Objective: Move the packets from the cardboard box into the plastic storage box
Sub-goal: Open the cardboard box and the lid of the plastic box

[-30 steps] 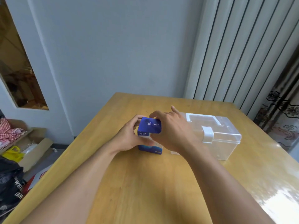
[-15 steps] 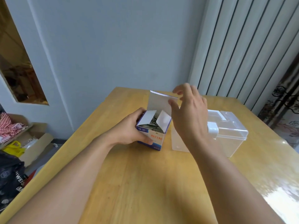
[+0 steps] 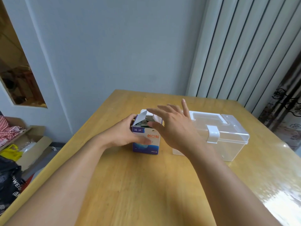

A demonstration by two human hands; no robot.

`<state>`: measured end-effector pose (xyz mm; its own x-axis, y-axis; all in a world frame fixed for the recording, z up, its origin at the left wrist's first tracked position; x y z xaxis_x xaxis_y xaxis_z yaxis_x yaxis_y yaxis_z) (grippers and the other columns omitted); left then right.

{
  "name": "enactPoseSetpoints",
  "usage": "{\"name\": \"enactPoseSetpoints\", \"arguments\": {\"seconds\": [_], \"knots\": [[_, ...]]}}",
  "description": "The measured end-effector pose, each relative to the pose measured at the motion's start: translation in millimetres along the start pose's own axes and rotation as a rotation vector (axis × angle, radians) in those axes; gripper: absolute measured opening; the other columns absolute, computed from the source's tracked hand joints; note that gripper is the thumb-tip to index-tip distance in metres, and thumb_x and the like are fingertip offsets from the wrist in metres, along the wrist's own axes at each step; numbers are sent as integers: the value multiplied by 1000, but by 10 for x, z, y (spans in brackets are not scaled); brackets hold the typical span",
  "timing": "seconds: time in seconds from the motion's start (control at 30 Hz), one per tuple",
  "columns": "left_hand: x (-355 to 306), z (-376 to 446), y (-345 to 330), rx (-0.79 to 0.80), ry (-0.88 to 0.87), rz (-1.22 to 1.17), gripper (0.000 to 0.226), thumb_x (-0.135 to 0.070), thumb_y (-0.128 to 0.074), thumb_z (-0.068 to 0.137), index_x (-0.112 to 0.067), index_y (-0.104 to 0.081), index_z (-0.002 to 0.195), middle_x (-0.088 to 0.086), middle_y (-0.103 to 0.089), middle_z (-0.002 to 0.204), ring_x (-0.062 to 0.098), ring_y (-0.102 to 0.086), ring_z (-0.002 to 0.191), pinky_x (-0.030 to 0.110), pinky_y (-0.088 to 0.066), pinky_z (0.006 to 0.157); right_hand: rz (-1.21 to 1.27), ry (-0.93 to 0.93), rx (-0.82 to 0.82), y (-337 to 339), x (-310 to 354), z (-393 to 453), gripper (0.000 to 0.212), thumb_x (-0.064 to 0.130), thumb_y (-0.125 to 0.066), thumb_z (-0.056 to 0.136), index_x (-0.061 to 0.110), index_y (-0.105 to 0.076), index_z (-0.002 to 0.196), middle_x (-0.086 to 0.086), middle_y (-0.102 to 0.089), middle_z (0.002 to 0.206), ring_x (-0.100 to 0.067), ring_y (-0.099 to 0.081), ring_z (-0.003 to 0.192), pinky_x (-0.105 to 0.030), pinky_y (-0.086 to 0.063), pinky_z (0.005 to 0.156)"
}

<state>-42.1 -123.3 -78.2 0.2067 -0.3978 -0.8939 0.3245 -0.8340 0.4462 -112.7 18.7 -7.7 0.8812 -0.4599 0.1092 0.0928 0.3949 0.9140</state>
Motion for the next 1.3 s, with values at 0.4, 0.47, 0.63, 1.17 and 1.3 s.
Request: {"name": "enactPoseSetpoints", "arguments": {"seconds": [0.4, 0.47, 0.63, 1.17, 1.3], "knots": [[-21, -22, 91, -102, 32, -110, 46, -51, -73, 85, -25, -57, 120, -10, -75, 108, 9, -71, 104, 31, -52, 88, -94, -171, -51, 72, -254, -9, 30, 53, -62, 95, 35, -71, 117, 9, -61, 134, -20, -40, 138, -50, 13, 122], [13, 6, 100, -99, 59, -155, 37, -52, -58, 94, -28, -61, 122, -10, -76, 110, 16, -68, 112, 40, -48, 100, -119, -139, -15, 3, -206, -3, 27, 47, -60, 97, 35, -71, 118, 7, -61, 137, -21, -37, 141, -48, 17, 120], [82, 33, 206, -191, 112, -264, 36, -51, -36, 101, -44, -70, 111, -8, -74, 114, 22, -59, 121, 49, -39, 108, -249, -122, 64, -111, -171, -12, 26, 41, -60, 98, 30, -70, 119, 2, -57, 141, -27, -31, 146, -51, 18, 119], [199, 79, 378, -344, 91, -186, 52, 5, -46, 96, -29, -53, 135, -7, -69, 120, 14, -68, 100, 34, -56, 75, -309, -93, 167, -162, -69, -60, 32, 34, -59, 98, 28, -66, 129, -1, -48, 151, -30, -22, 151, -55, 16, 120], [237, -37, 714, -724, 13, -152, 49, 4, -44, 97, -24, -54, 135, -5, -66, 125, 16, -65, 104, 38, -57, 86, -221, -105, 147, 94, -143, -60, 43, 43, -61, 98, 33, -59, 139, 4, -45, 155, -24, -22, 151, -49, 10, 123]]}}
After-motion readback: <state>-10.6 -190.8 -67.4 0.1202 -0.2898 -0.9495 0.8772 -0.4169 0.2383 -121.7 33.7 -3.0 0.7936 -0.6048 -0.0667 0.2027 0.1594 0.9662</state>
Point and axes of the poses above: each hand's wrist, its own z-axis towards the middle knuckle, its own y-axis out of the back of the hand, x = y × z, the point moved 7 cm from there along z, towards the middle knuckle
